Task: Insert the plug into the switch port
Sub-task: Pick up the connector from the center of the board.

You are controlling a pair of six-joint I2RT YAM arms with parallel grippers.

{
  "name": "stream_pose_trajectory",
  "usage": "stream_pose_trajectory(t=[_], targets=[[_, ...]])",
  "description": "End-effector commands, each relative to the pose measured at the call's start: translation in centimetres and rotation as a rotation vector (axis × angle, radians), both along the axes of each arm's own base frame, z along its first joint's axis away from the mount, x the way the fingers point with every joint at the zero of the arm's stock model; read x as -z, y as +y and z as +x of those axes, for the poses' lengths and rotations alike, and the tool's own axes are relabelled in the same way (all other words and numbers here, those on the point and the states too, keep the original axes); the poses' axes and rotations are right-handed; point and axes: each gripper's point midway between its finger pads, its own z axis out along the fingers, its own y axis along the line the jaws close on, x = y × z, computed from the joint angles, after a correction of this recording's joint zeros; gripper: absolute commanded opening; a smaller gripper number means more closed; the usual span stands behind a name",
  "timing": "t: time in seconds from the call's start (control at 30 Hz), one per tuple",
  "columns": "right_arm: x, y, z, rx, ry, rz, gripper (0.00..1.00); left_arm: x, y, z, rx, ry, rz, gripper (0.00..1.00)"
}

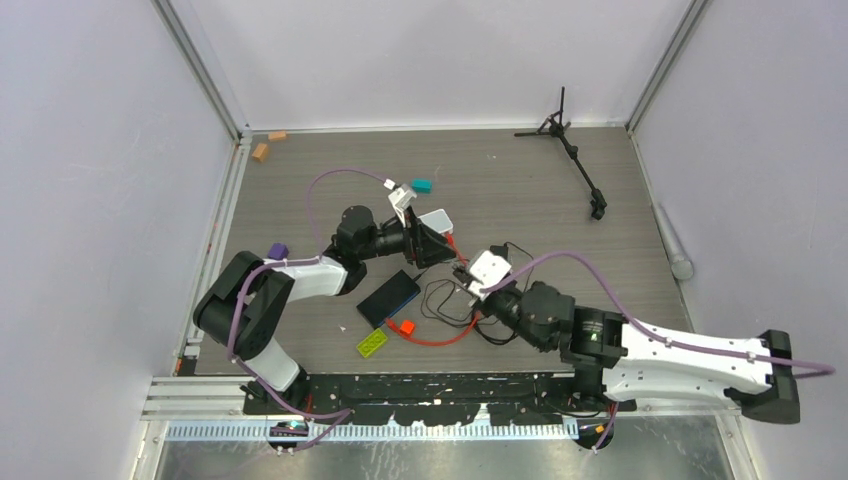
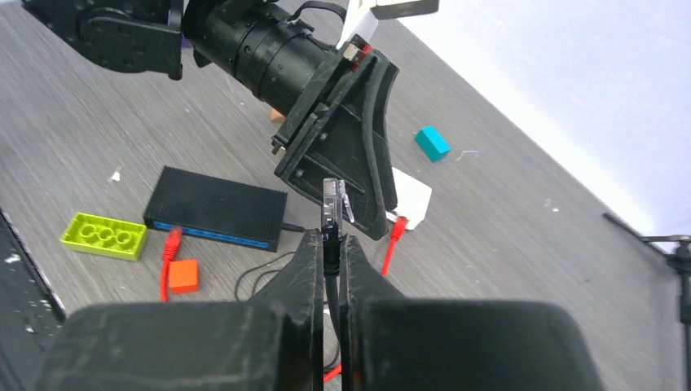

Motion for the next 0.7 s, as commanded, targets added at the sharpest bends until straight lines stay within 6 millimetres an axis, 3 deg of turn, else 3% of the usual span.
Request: stream_pose_trajectory(t=[0.0,0.37,0.67], targets=[[1.6,0.2,-0.7,-0.114,0.158,0.077,0.00,-3.1,-0.2,-0.5,0.038,-0.090,-0.085,0.63],[2.1,1.6,-2.7,-0.449,0.394,0.199,0.00,-2.9,-0.4,-0.7,0.069,-0.083,-0.083,0.62],[1.2,2.3,-4.3,-0.581,0.412,0.215,0.00,-3.2,-0.5,-1.2,0.106,-0.093,-0.087,0.62]])
